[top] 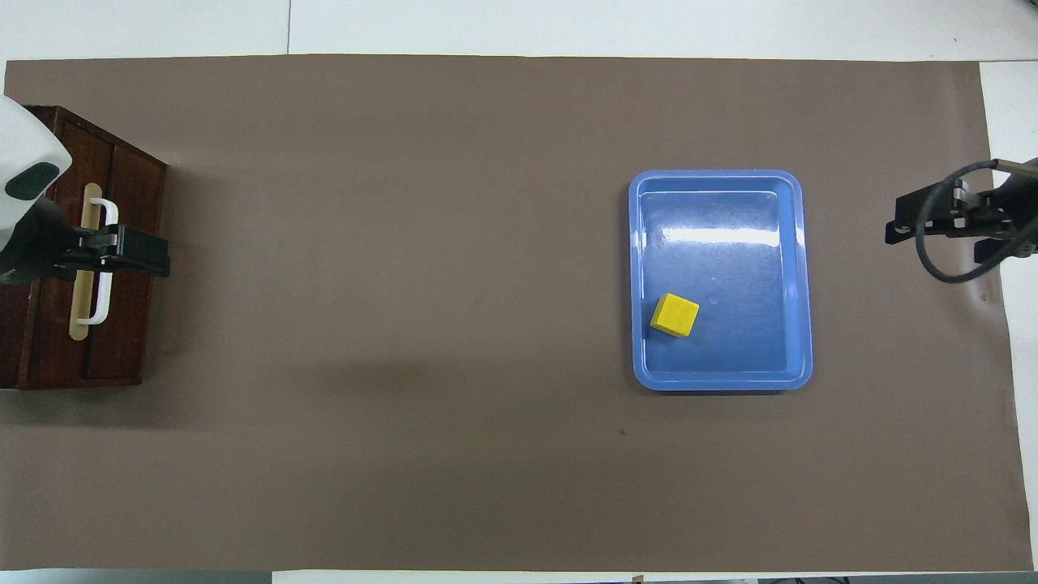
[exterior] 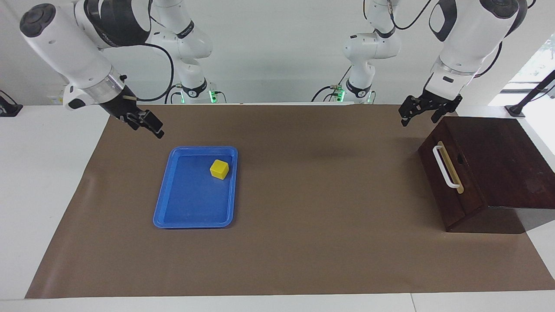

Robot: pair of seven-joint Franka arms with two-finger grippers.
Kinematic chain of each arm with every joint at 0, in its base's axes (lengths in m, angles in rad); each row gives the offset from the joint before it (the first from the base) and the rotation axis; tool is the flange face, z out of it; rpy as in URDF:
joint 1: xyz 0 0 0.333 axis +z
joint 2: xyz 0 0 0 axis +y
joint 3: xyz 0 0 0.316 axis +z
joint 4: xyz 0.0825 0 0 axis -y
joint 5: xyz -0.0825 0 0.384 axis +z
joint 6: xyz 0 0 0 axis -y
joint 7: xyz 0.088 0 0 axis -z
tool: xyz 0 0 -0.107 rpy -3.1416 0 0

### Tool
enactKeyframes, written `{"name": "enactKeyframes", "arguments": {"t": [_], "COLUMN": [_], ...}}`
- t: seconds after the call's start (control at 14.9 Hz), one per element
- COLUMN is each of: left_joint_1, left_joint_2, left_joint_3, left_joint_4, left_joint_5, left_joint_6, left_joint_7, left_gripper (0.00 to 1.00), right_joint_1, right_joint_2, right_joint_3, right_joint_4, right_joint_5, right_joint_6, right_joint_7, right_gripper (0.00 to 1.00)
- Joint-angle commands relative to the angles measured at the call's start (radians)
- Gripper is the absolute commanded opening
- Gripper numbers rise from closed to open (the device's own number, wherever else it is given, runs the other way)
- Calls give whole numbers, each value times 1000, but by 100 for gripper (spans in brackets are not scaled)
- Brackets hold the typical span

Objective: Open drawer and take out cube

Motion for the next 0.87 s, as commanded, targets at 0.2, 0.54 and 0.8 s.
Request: {"name": "enactKeyframes", "arguments": {"t": [0.2,0.54,0.8], "left_joint_1": [2,2,-1], "left_joint_2": [-15,-16,-18], "left_joint_3": [5,6,6], "left_joint_4": [-1,-2,-5], "left_joint_5": [-13,-41,-41], "left_joint_6": [-39,-46,-52], "left_joint_7": [30,25,26], "left_gripper": [100,100,100], "right_joint_1": [-69,-63,-63], "right_joint_2": [-25,-53,-38], "right_joint_3": [31,31,32], "right_joint_4": [83,-7,-28], "right_joint_5": [-60,-80,-82], "right_joint_6": [-114,-102,-60], "right_joint_7": [-356,-401,-280], "right_gripper": [100,100,100]}}
